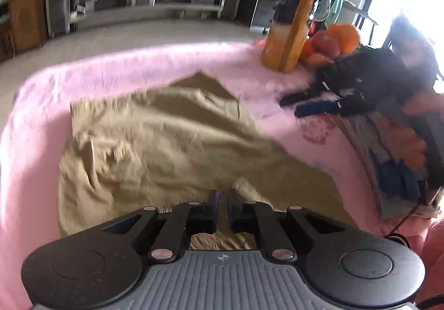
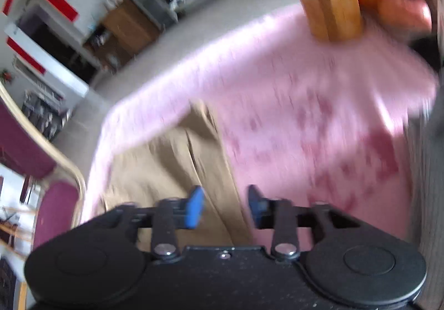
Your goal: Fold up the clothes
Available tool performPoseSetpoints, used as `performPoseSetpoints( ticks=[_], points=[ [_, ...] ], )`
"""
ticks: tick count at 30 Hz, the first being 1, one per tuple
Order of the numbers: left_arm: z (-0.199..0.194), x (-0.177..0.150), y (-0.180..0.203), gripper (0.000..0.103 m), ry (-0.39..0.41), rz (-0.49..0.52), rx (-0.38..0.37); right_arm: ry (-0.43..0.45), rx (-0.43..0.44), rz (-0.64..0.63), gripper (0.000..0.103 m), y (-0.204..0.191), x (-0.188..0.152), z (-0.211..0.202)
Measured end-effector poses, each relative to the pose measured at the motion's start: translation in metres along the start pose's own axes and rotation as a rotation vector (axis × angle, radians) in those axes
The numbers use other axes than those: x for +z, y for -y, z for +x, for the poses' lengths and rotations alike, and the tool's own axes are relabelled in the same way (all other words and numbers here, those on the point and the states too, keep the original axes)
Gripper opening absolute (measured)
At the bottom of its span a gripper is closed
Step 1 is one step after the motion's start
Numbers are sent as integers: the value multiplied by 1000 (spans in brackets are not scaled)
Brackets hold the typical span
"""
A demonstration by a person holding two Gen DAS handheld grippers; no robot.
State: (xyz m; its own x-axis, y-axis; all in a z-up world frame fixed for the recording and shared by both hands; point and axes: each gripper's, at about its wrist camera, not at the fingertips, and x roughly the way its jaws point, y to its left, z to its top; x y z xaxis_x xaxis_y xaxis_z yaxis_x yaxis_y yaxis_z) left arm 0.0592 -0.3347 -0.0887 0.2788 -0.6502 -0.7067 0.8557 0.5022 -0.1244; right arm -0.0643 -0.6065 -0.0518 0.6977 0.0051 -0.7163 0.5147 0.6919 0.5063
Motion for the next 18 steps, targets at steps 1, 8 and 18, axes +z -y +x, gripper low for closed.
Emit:
performPoseSetpoints(
  ticks=[1, 8, 18],
  points=[
    [4, 0, 0, 8, -9, 7, 20, 5, -1, 0, 44, 0, 7, 6],
    [35, -7, -14, 7, -134, -34, 27, -24, 66, 125, 42, 21, 39, 68],
    [29, -11, -26, 7, -127, -57, -30, -58, 299, 157, 35, 27, 47, 124]
  ],
)
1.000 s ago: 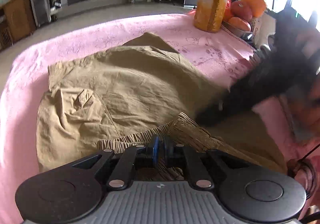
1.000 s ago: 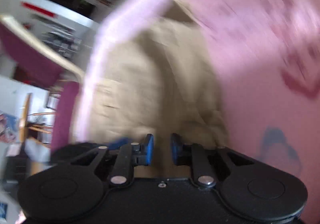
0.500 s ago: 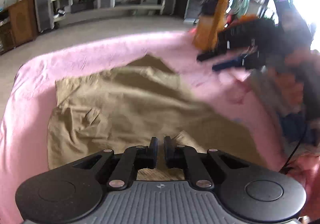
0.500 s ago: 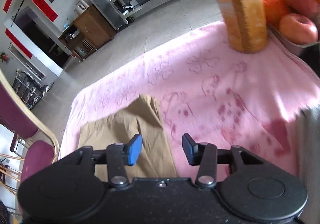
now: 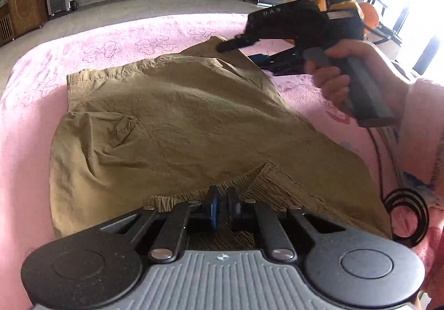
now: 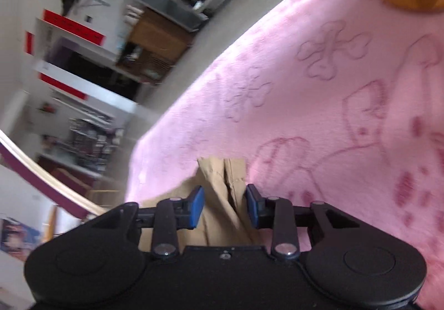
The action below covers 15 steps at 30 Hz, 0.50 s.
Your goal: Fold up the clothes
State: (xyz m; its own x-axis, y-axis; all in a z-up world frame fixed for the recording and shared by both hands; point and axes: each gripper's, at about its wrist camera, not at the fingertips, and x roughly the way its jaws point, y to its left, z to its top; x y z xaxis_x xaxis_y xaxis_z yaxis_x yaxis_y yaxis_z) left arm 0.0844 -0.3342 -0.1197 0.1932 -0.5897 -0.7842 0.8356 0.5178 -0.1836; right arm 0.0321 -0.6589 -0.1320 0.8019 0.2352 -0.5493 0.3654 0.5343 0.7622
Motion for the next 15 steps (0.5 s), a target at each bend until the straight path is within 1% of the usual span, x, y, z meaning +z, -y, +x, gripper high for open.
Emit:
performPoseSetpoints(
  ticks=[3, 4, 5, 6, 8, 12, 15],
  points=[
    [0, 0, -3, 7, -2, -15, -15, -1, 75, 26, 35, 5, 3, 5],
    [0, 0, -2, 7, -3, -13, -14, 14, 61, 10, 30, 1, 3, 6],
    [0, 0, -1, 7, -4, -8, -11, 29, 21, -25, 14, -5, 2, 8],
    [0, 0, 0, 7, -4, -2, -8, 39, -40, -76, 9, -12, 0, 8],
    [-1, 0, 2, 7, -5, 9, -1, 60, -96, -159, 8, -29, -6, 7],
    [-4, -4, 10, 7, 9, 61, 32, 121, -118, -279, 7, -84, -18, -30],
    [-19, -7, 22, 7, 12, 96, 85, 129, -114, -389, 7, -132, -35, -67]
  ],
)
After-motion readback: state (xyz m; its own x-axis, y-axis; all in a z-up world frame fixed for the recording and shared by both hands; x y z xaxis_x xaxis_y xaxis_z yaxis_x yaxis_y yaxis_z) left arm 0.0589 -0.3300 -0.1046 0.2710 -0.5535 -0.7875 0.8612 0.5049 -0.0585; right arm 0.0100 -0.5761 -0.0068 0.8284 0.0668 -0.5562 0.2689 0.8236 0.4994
